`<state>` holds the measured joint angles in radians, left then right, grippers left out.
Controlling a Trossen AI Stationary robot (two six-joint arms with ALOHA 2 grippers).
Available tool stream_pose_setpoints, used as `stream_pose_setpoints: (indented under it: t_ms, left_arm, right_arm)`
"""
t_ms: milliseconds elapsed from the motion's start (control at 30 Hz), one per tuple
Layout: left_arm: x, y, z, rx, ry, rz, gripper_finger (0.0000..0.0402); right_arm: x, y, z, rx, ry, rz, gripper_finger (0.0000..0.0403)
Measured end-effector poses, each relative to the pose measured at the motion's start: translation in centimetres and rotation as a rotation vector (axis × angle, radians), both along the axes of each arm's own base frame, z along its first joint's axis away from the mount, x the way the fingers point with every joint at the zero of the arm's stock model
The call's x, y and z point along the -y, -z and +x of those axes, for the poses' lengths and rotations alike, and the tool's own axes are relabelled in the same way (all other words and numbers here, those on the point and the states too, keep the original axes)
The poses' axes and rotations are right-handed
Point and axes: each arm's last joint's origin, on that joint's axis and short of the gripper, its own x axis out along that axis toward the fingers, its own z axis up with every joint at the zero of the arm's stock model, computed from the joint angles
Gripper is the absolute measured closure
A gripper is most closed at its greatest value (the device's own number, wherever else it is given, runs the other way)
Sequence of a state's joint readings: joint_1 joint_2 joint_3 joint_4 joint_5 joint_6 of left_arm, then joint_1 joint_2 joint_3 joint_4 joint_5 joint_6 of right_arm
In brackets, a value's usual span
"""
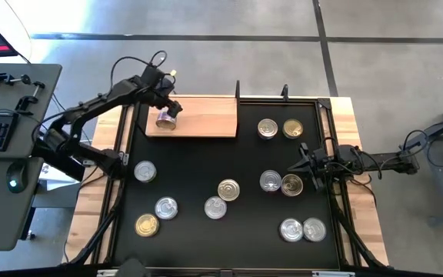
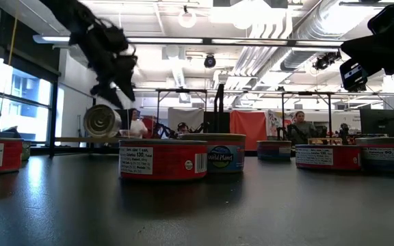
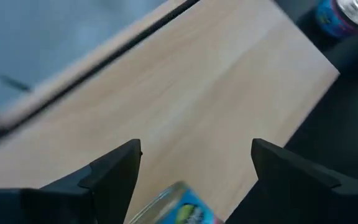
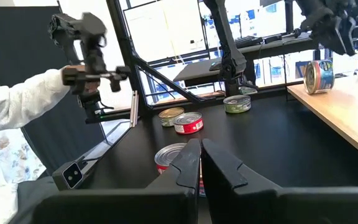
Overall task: Stack canned seafood by type on shelf
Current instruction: Put the blue tuna can on the shelf
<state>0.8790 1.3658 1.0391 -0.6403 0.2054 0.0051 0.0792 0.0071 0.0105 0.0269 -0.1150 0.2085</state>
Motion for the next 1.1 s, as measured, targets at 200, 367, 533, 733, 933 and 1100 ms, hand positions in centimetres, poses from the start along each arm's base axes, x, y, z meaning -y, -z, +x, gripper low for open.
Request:
stream_pose_setpoints:
  t_ms: [200,367,533,733,933,1100]
  left_arm:
    - [4.1,-3.4,2.5,-0.142,0.269,0.28,0.011]
    - [6.9,-2.7,3.8,-0.396,0.549,0.322,0.011]
    - [7.2,-1.0,4.7,-0.616,0.626,0.352,0.011]
    - [6.3,0.8,5.6,-0.715,0.656,0.334,0.011]
    - [4.7,2.1,6.0,-0.84,0.648,0.26,0.011]
    - [3.9,3.2,6.6,-0.913,0.706,0.219,0.011]
  right_arm:
    - [0.0,0.0,0.0,0.0,0.0,0.0,0.0396]
    - [0.0,0.0,0.0,0.0,0.0,0.0,0.0396]
    - [0.0,0.0,0.0,0.0,0.0,0.0,0.0396]
    - [0.0,0.0,0.0,0.0,0.0,0.0,0.0396]
    - [0.0,0.0,0.0,0.0,0.0,0.0,0.0396]
    - [0.0,0.0,0.0,0.0,0.0,0.0,0.0396]
